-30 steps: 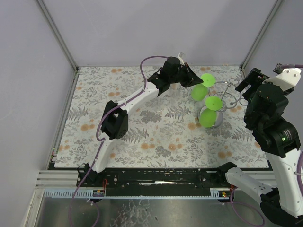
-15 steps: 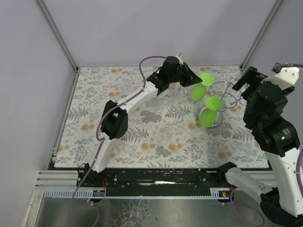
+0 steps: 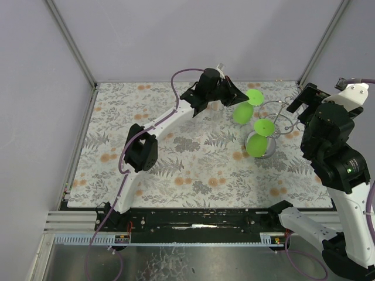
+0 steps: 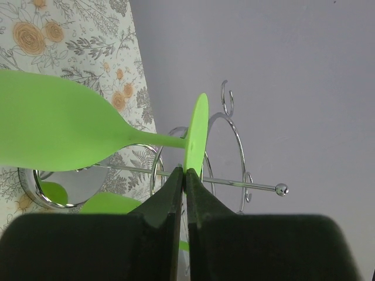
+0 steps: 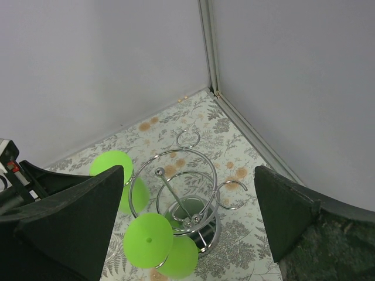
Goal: Take the wine glass off the wine glass rack
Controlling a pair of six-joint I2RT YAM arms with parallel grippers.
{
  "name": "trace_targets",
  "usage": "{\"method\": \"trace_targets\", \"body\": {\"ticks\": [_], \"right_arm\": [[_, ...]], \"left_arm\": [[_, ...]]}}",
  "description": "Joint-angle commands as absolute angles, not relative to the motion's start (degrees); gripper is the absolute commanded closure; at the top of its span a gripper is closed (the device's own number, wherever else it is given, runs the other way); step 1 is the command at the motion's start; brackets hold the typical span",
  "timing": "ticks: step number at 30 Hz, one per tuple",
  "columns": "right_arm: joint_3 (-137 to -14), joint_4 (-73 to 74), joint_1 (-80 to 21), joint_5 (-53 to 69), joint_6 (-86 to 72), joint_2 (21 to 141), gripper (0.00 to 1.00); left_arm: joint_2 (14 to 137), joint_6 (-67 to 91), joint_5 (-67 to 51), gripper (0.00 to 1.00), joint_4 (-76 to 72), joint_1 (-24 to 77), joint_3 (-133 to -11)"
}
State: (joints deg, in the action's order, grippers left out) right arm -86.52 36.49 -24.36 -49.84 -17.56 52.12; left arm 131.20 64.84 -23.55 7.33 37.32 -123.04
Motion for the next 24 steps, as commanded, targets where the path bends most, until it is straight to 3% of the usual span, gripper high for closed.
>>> {"method": "trace_targets", "body": {"ticks": [1, 15, 24], "right_arm": [[-86.5, 33.7, -24.3, -49.1, -17.8, 51.9, 0.01], [-86.3, 33.8, -24.3, -48.5, -18.5, 52.0, 0.01], [-87.9, 31.1, -24.3, -45.3, -17.1, 54.6, 0.01]], "left_arm": [[129.5, 65.8, -23.3, 1.0, 4.1, 35.9, -125.1], [128.8, 66.9, -25.3, 1.0, 0.9, 34.5, -125.2], [127.0, 63.5, -30.3, 1.0, -3.4, 27.0, -127.5]]}}
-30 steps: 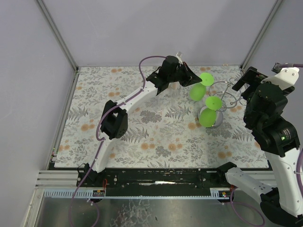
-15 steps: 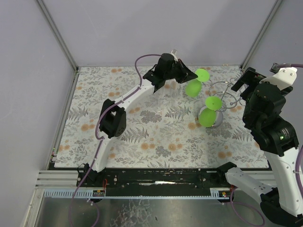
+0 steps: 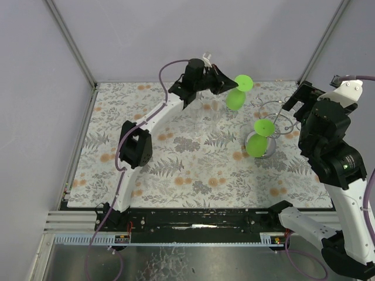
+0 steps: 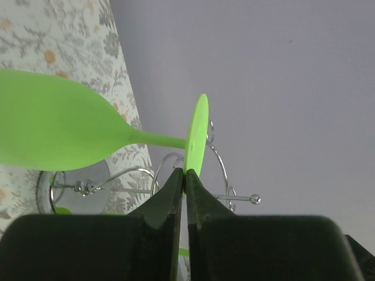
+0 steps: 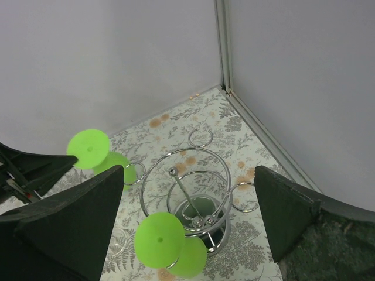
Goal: Take the wine glass off the wine glass rack
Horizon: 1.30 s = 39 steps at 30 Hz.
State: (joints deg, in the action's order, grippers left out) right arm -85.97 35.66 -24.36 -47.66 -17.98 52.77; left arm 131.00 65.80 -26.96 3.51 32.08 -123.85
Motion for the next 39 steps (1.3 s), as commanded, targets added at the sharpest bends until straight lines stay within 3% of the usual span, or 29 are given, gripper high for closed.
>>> {"method": "trace_targets", "body": {"ticks": [1, 10, 16, 23, 28, 39], "right_arm": [[-88.3, 30.6, -24.4, -44.5, -17.0, 55.4, 0.01], [-100.3, 27.2, -24.3, -31.8, -17.6, 68.8, 0.01], [-113.4, 27.6, -24.3, -20.0, -20.2, 82.3, 0.01], [-124.7, 28.2, -24.3, -10.1, -24.9, 92.0, 0.01], [-128.4, 28.8, -24.1, -5.9, -25.9, 94.8, 0.01], [-130.6, 36.3, -23.4, 2.3, -24.6, 95.0, 0.01]], "left_arm": [[126.9, 63.1, -31.4, 1.0, -4.0, 25.7, -127.9], [124.8, 53.9, -49.6, 1.0, -10.7, 14.8, -136.9], [115.3, 26.9, -56.5, 1.0, 0.0, 10.9, -132.9], [101.3, -14.8, -52.2, 1.0, 16.7, 10.7, -119.6], [96.8, -30.0, -50.7, 1.0, 23.8, 10.7, -115.9], [84.8, -73.4, -42.0, 1.0, 37.8, 17.7, -95.5]]}}
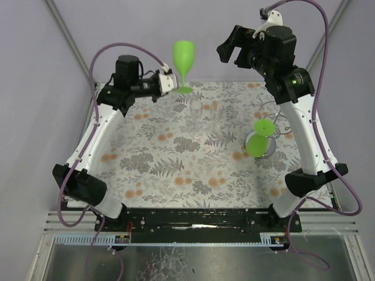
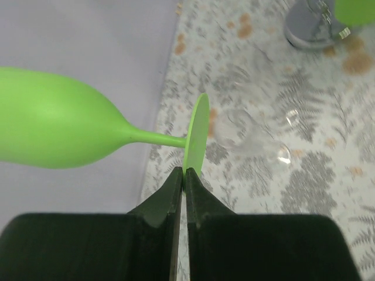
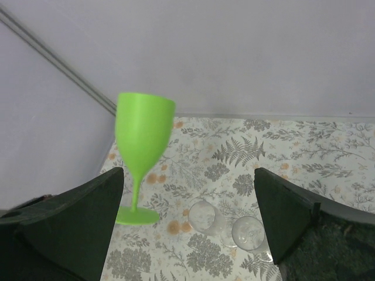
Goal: Take the wine glass off the wine glass rack
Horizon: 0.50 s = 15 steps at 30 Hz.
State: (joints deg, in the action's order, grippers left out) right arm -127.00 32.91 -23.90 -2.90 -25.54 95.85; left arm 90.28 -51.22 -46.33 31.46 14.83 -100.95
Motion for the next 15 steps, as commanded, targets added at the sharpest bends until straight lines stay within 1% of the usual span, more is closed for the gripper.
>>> {"method": "trace_targets", "body": {"ticks": [1, 11, 15], "right_arm": [[-130.9, 37.5, -23.4, 3.2, -24.2, 95.1, 0.01], [-130.3, 45.8, -23.4, 13.5, -21.5, 95.1, 0.01], [-130.3, 47.4, -23.4, 15.6, -21.0, 95.1, 0.01]], "left_arm": [[83.8, -76.0, -41.1, 1.0, 38.2, 18.3, -93.6], [79.7, -94.1, -35.4, 1.0, 42.1, 22.7, -85.5], [79.1, -97.8, -33.1, 1.0, 41.3, 24.9, -83.2]]}}
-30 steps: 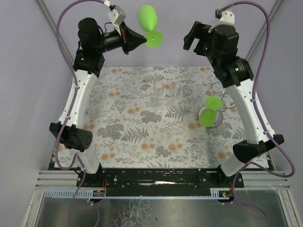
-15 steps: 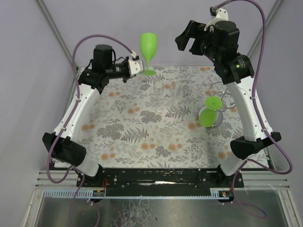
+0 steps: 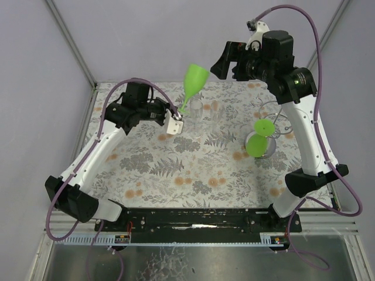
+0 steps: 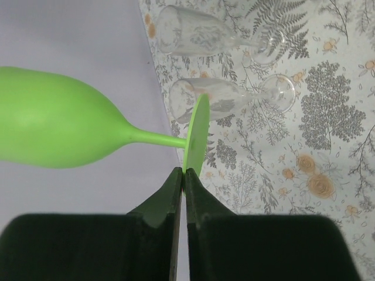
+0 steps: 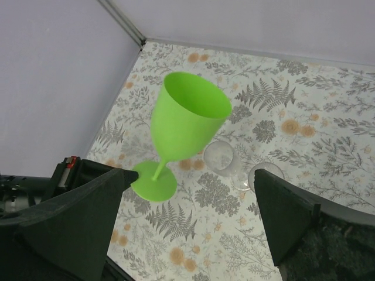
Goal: Take the wine glass off the wine glass rack
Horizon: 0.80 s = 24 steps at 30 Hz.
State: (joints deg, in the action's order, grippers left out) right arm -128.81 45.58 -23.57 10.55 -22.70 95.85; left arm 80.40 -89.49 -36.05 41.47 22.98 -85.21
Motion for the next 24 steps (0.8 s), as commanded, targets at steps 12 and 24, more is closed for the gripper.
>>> {"method": "trace_targets", "body": {"ticks": [12, 24], "right_arm": [[-133.4, 56.3, -23.3, 20.1, -18.5, 99.0, 0.0], [-130.2, 61.7, -23.3, 20.7, -16.4, 97.6, 0.02]], "left_arm": [[76.2, -104.9, -29.0, 1.0, 34.8, 31.8, -75.3], [72.4, -107.1, -29.3, 1.0, 26.0, 34.3, -67.2]]}}
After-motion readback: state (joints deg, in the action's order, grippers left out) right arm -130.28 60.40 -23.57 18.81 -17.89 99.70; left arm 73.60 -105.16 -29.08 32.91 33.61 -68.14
